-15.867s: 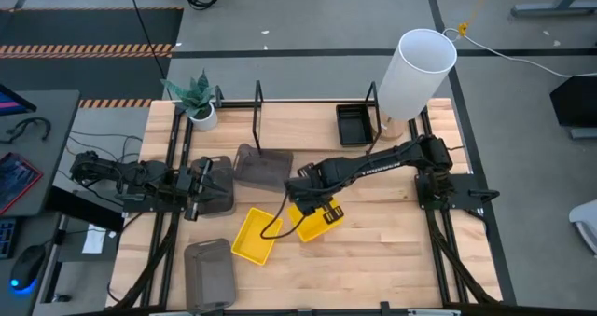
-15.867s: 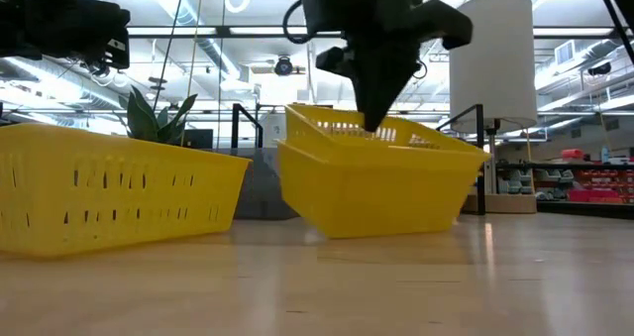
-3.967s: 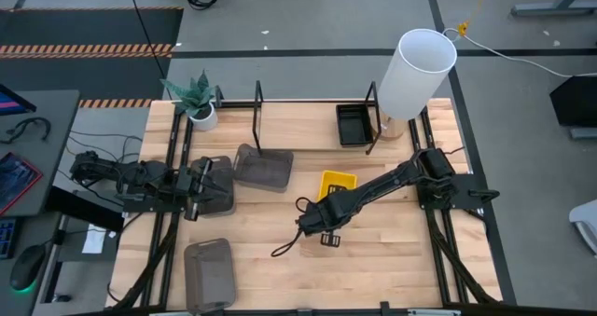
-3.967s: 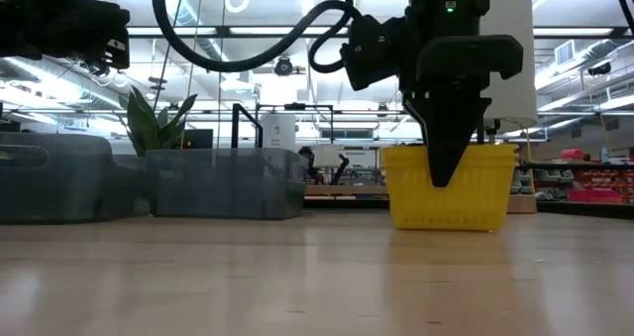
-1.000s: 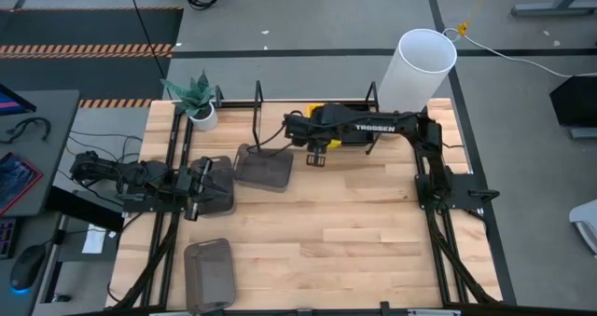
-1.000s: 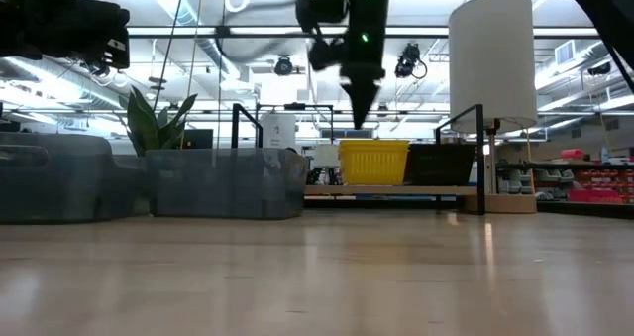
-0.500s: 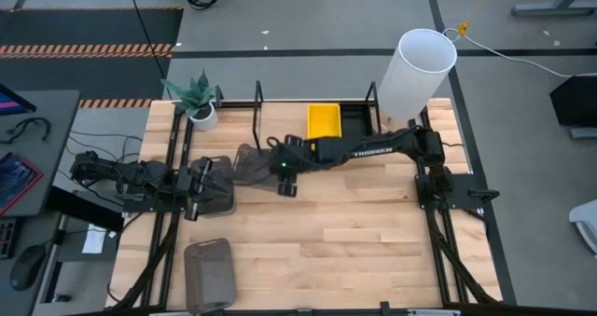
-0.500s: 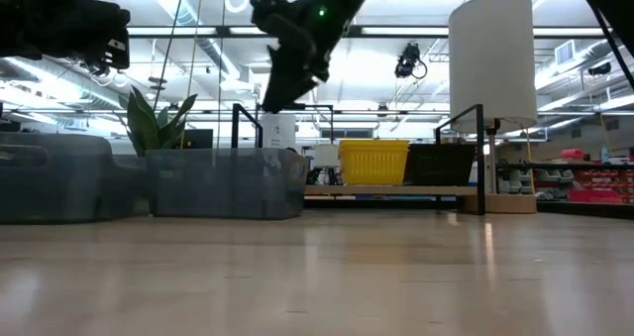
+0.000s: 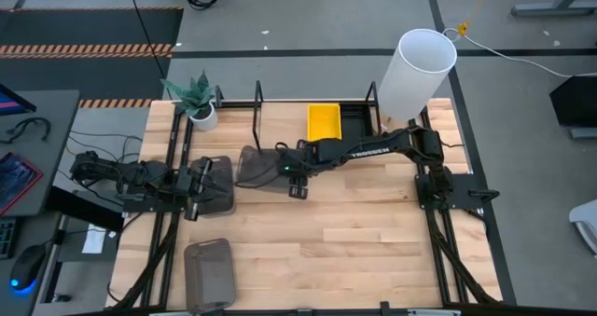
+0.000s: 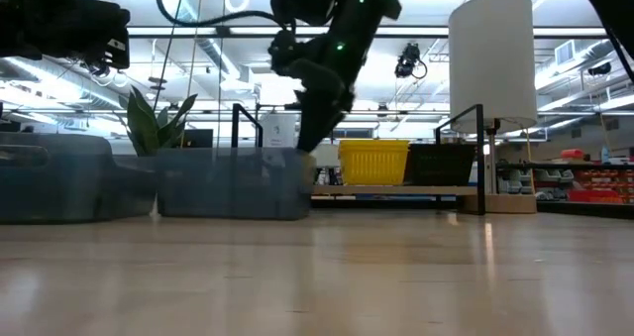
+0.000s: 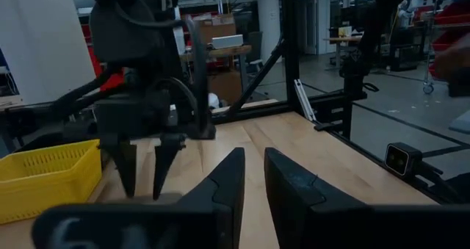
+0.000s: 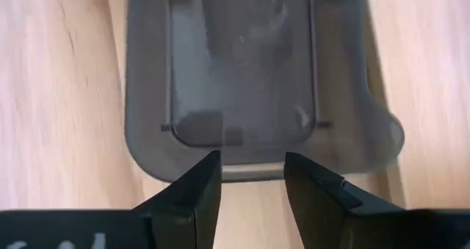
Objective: Stack baskets on shelf by color
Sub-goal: Move the right gray bin to the center of the table, then stack the top left gray bin on the top right gray bin
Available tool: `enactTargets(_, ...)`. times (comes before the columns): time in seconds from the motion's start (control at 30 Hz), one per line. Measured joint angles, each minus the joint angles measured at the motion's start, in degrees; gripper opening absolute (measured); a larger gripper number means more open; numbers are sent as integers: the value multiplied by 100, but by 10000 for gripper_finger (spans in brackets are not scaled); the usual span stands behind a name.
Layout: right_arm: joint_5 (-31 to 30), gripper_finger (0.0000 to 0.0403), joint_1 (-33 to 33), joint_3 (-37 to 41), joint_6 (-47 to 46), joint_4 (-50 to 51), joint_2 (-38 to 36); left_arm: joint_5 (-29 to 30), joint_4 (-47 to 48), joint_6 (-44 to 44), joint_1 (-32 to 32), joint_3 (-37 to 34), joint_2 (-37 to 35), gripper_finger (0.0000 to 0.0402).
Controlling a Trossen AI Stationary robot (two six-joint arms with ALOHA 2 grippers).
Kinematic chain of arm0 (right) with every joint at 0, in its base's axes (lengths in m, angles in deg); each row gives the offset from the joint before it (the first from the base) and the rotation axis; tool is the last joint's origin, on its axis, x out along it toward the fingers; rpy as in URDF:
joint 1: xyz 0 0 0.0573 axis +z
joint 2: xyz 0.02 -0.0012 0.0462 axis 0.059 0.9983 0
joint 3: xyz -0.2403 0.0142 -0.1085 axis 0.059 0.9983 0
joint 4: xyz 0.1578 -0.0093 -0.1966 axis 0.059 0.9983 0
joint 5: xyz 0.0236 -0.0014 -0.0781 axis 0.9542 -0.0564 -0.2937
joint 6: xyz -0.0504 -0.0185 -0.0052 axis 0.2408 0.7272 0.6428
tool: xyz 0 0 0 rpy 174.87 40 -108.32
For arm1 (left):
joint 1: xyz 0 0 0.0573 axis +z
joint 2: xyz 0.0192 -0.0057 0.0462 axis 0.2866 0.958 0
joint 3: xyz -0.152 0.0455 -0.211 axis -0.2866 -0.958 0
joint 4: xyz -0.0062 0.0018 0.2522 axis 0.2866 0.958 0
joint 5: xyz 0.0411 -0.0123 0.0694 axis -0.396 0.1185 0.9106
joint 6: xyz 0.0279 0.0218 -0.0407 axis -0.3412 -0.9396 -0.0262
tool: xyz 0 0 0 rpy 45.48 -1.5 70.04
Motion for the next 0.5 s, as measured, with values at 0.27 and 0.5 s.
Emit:
enactTargets(0.27, 297, 154, 211, -572, -318, 1975, -3, 1, 2, 1, 2, 2, 0, 65)
enactTargets(0.5, 431, 154, 379, -662, -695, 3732, -77, 1, 2, 2, 1, 1, 1, 58)
